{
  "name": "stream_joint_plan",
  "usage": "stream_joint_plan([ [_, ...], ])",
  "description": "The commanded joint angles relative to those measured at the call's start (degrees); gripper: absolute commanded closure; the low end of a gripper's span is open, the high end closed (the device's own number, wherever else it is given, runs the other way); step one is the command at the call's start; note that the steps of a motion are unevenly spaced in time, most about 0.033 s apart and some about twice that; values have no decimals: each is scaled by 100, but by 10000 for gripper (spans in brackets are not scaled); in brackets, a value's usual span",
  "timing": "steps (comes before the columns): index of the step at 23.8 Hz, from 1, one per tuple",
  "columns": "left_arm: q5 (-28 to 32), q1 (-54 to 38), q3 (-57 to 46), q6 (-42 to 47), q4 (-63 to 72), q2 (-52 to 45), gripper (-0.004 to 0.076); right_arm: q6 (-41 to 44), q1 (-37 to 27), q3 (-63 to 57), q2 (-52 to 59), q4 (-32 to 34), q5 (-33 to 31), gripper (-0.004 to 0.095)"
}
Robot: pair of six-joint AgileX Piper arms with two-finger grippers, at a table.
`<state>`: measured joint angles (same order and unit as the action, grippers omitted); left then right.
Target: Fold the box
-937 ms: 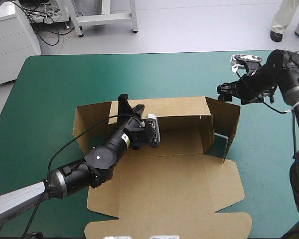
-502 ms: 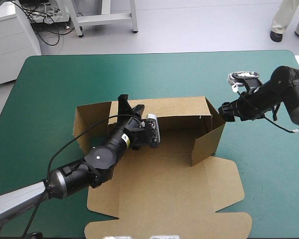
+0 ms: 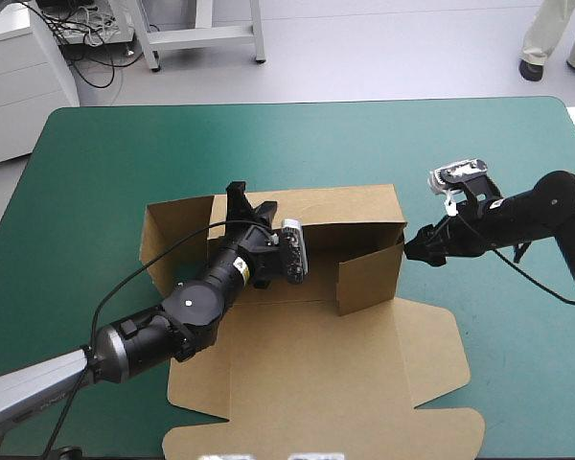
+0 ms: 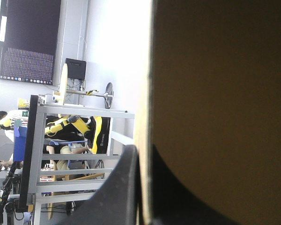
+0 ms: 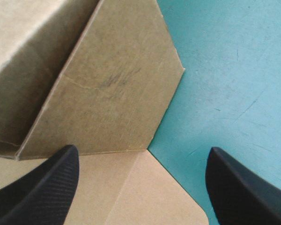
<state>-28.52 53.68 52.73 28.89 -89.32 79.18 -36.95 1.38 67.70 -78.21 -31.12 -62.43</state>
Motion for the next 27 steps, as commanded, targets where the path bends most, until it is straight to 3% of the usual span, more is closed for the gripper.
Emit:
stream_joint_plan([
  [1, -170, 25, 133, 151, 41, -177, 756, -239, -54, 115, 192, -510, -3, 218],
  [10, -175, 25, 133, 151, 82, 203, 756, -346, -54, 51, 240, -538, -72, 219],
  [14, -144, 25, 133, 151, 71, 292, 756, -897, -54, -257, 240, -1036, 70, 218],
  [27, -75, 25, 133, 151, 33, 292, 755, -1119, 1014, -276, 240, -476, 1400, 218],
])
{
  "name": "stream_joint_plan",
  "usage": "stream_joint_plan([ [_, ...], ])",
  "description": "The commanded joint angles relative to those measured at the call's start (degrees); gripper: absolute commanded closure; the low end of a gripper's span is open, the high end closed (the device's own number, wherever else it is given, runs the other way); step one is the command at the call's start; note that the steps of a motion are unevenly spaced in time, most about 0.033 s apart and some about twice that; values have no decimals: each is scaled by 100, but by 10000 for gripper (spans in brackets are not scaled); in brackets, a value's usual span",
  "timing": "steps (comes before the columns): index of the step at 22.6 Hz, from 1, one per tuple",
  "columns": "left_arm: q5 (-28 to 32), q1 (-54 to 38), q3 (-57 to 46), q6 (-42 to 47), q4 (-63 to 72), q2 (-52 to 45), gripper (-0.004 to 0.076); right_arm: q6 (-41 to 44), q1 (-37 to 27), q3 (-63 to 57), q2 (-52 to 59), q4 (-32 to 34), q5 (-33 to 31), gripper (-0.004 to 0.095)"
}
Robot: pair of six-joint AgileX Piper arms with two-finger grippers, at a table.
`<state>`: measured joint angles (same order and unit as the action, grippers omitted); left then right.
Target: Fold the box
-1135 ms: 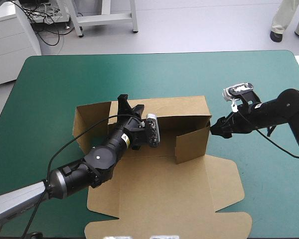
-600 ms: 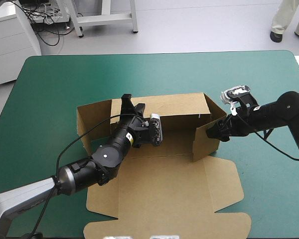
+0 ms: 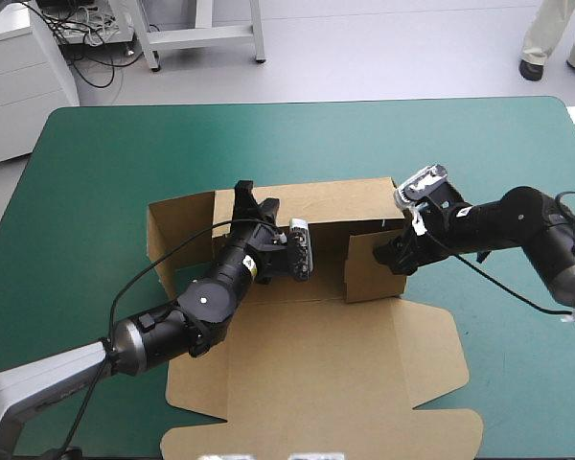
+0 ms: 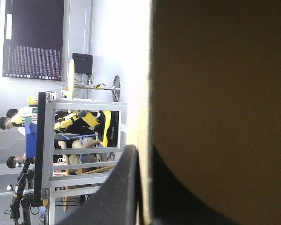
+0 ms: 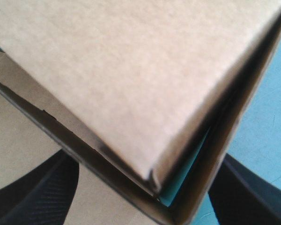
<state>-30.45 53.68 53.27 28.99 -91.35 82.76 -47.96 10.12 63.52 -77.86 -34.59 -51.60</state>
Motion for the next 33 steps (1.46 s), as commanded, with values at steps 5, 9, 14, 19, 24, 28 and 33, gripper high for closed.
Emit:
stream_joint_plan([
  [5, 268, 25, 79, 175, 268, -65, 744, -19, 355, 142, 194, 7, 584, 219],
  [9, 292, 25, 79, 175, 281, -65, 745, 181, 450, 142, 194, 366, 827, 228],
  [14, 545, 25, 79, 175, 353, -65, 745, 253, 448, 142, 194, 454, 1029, 457],
  [19, 606, 25, 79, 246, 353, -65, 745, 253, 448, 142, 194, 403, 742, 913],
  [24, 674, 25, 91, 246, 353, -92, 699, 266, 448, 142, 194, 367, 750, 925],
  [28, 673, 116, 164, 285, 661, -363, 355, 653, 448, 142, 194, 405, 834, 925],
  [33, -155, 1026, 164, 263, 760, -807, 165, 1144, 448, 142, 194, 568, 912, 925],
])
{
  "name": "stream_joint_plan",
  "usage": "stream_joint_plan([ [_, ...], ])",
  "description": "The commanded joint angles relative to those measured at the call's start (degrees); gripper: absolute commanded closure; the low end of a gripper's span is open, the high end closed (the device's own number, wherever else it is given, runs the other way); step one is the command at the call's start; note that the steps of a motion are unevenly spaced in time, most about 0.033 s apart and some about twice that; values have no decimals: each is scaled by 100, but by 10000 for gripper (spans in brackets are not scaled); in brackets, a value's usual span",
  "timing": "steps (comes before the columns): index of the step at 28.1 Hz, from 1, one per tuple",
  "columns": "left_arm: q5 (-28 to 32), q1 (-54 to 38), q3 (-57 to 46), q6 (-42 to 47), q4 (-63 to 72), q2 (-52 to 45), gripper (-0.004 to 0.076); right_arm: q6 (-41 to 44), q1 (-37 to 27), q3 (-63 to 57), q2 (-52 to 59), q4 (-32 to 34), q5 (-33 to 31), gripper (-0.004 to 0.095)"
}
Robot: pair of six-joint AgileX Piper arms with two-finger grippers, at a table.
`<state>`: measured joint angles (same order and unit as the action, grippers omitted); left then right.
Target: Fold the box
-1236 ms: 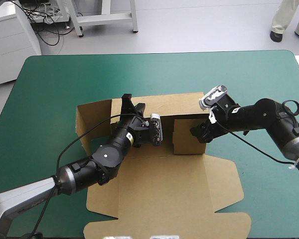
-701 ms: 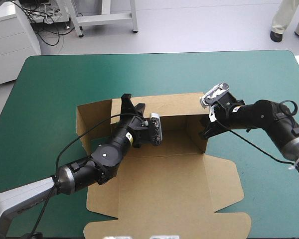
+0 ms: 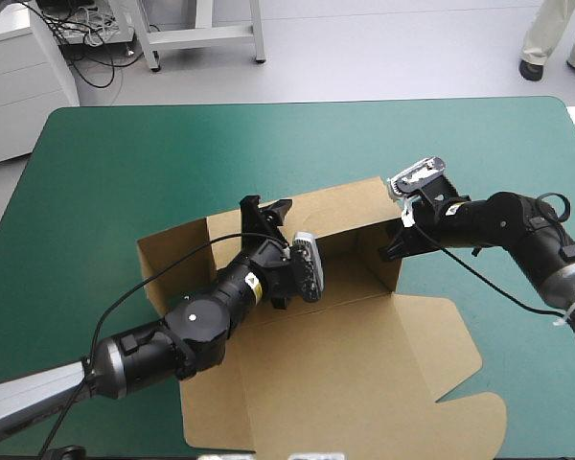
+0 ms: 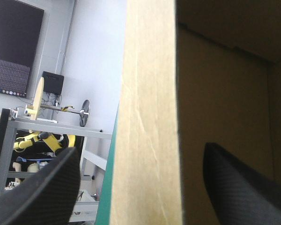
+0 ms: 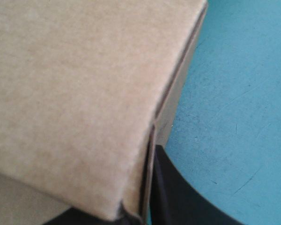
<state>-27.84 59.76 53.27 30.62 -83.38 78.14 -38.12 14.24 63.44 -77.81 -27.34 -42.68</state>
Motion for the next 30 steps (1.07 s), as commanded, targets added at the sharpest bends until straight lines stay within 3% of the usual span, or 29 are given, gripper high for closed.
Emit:
stream_joint_plan([
  [1, -841, 831, 164, -20, 112, -471, 165, 291, 36, 150, 190, -26, 20, 925],
  [6, -1762, 2308, 191, -364, 748, -870, 169, 465, 36, 150, 190, 33, 306, 925],
  [8, -2163, 2755, 312, -364, 907, -921, 208, 664, 36, 150, 190, 129, 537, 925],
  [10, -2614, 2983, 529, -486, 1154, -921, 323, 767, 36, 150, 190, 191, 605, 926],
  [13, -2940, 2998, 950, -1029, 1766, -921, 684, 767, 36, 150, 190, 189, 594, 926],
  [14, -2964, 2939, 1109, -1222, 1936, -921, 748, 767, 36, 150, 190, 189, 581, 926],
  [20, -2802, 2286, 2149, -2301, 3250, -921, 729, 767, 36, 150, 190, 218, 525, 926],
  [30, -2983, -22, 3474, -3413, 5175, -926, 729, 767, 36, 150, 190, 277, 474, 926],
])
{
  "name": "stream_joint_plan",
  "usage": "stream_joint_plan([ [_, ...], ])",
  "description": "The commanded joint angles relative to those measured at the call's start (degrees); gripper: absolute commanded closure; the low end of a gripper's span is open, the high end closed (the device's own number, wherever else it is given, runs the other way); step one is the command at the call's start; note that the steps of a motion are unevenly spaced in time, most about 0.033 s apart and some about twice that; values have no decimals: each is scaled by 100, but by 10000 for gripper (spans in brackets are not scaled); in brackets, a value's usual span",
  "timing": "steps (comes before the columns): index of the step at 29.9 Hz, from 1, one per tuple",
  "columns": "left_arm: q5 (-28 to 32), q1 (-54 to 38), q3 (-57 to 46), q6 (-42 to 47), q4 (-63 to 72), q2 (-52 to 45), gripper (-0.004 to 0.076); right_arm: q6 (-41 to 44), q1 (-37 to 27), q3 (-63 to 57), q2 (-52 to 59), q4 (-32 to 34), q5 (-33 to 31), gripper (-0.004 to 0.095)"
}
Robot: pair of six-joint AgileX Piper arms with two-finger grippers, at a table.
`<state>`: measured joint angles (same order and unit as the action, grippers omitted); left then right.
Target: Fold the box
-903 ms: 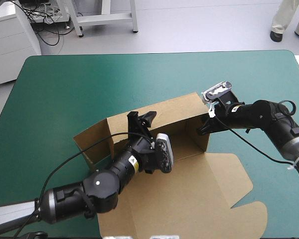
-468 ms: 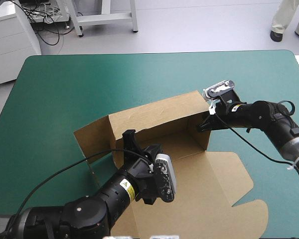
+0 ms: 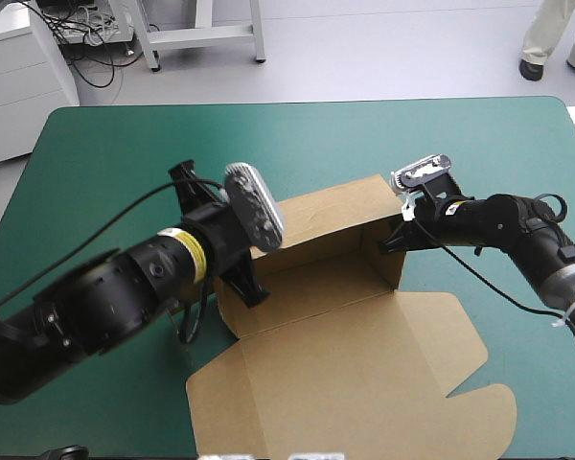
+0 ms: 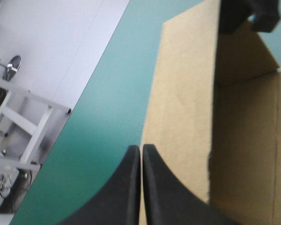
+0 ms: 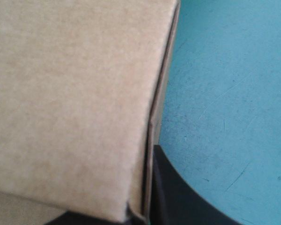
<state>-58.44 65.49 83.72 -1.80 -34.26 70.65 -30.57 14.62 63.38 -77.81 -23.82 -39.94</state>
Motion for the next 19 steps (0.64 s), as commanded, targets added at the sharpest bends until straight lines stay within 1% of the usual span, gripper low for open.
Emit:
stream_joint_plan([
  [1, 36, -876, 502, -186, 352, -177, 729, 12, -2, 156, 190, -75, 201, 926],
  [5, -14, -1957, 558, -386, 836, -177, 729, 12, -2, 156, 190, -75, 201, 926],
  [12, 68, -4284, 558, -1811, 3540, -256, 730, 12, -2, 156, 190, -19, 66, 926],
  [15, -64, -5120, 548, -1957, 4204, -344, 730, 12, -2, 156, 190, -7, 58, 926],
  [19, -217, -5737, 548, -1970, 4354, -402, 730, 55, -2, 169, 215, 30, -37, 926],
])
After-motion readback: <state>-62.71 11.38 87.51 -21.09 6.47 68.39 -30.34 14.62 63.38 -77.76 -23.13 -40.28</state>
